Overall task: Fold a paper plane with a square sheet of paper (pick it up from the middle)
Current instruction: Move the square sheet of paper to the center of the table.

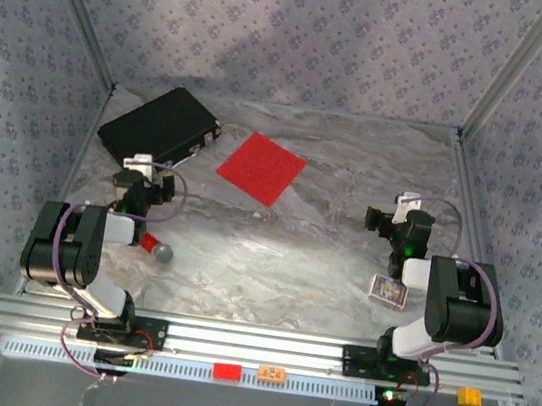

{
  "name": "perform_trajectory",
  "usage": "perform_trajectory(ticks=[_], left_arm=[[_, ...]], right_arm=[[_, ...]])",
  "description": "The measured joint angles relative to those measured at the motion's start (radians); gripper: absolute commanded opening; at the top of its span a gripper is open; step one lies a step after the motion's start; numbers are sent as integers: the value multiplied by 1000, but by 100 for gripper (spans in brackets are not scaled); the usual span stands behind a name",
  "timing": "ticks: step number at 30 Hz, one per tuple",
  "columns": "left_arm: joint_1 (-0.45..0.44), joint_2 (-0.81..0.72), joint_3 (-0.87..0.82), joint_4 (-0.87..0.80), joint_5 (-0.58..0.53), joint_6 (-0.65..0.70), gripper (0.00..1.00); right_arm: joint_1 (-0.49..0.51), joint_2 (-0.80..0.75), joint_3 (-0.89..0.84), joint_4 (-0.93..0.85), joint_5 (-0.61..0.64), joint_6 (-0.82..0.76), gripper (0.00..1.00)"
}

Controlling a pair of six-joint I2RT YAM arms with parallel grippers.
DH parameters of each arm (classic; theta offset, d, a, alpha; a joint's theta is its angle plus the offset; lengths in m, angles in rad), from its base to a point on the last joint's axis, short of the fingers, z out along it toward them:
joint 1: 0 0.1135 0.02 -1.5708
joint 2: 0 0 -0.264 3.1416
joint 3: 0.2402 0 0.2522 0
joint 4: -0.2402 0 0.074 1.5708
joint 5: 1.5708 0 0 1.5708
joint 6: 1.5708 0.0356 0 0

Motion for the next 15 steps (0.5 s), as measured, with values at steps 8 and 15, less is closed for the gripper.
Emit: perform_trajectory(ticks=[8, 15], left_arm=[[0, 0, 0, 0, 0, 0, 100], [0, 0, 0, 0, 0, 0, 100]], right_arm=[[0, 0, 2, 0, -1, 0, 99], [0, 0, 5, -1, -7, 0, 99]])
